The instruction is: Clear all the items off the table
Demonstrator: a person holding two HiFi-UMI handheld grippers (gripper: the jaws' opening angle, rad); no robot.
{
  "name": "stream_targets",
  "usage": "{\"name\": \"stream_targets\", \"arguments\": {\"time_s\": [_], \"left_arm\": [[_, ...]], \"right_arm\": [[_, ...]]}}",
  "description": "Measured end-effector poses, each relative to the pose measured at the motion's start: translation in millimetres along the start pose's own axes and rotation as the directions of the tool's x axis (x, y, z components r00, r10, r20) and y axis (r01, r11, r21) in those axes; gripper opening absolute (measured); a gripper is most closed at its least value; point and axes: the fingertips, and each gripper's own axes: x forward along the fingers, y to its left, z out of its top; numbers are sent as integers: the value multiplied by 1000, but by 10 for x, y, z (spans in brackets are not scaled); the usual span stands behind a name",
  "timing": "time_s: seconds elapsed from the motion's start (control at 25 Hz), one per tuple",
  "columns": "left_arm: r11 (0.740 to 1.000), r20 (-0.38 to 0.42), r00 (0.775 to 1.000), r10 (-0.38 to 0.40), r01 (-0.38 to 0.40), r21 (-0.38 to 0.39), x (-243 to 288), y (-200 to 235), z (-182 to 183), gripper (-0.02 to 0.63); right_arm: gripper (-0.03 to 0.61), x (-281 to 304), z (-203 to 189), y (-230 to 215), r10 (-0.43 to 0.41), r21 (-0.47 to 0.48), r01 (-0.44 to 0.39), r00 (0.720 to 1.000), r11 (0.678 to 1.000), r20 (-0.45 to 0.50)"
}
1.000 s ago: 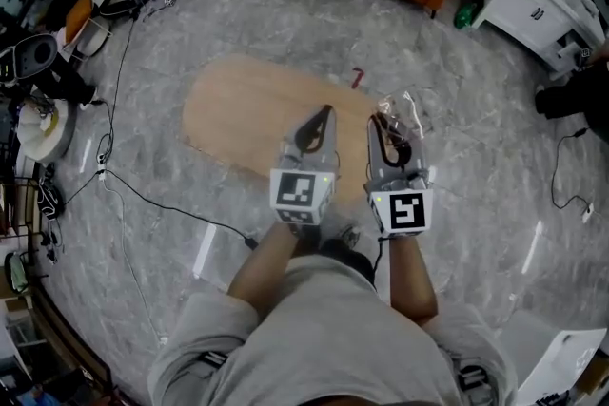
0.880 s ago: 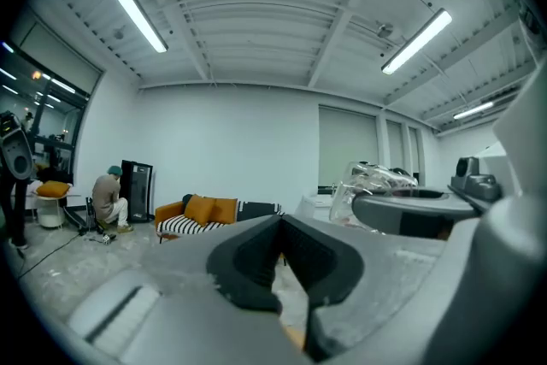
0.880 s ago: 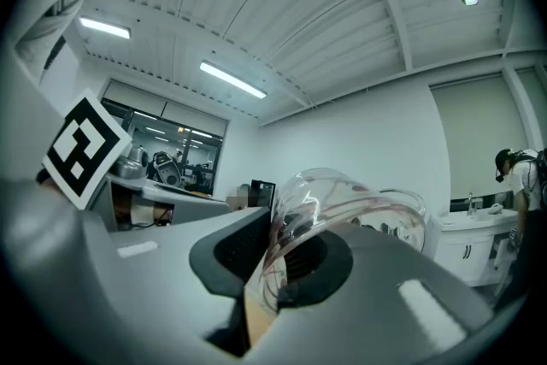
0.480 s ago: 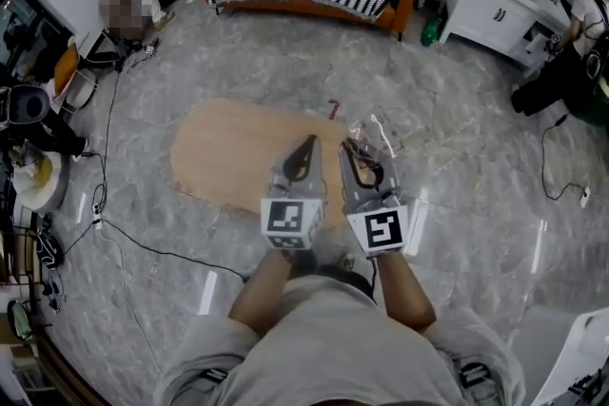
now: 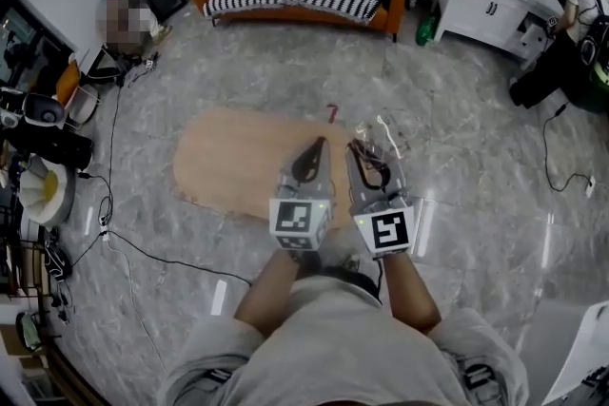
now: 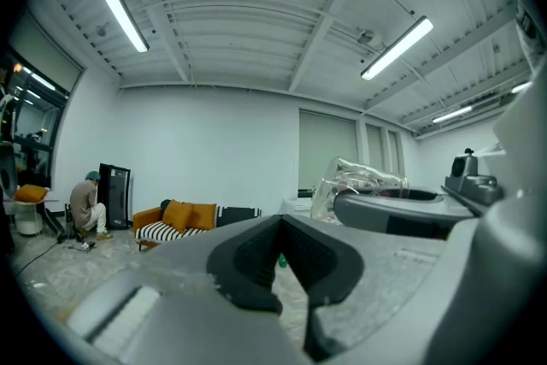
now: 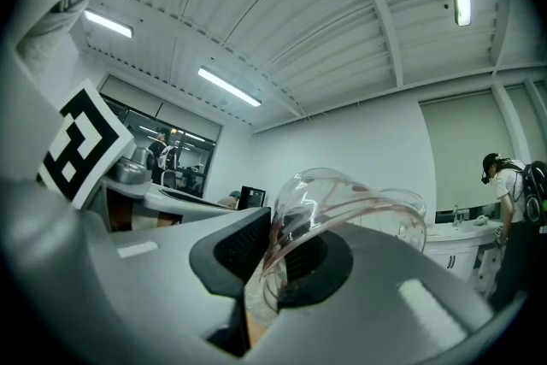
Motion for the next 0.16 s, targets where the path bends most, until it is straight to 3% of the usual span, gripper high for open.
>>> {"name": "stream_targets", "arguments": {"time_s": [0.16], "left_arm": [[1000, 0, 1000, -17, 17, 10, -12, -105, 4, 20]], "right_arm": [[34, -87, 6, -45, -13, -1, 13, 1000, 1000, 6]]}}
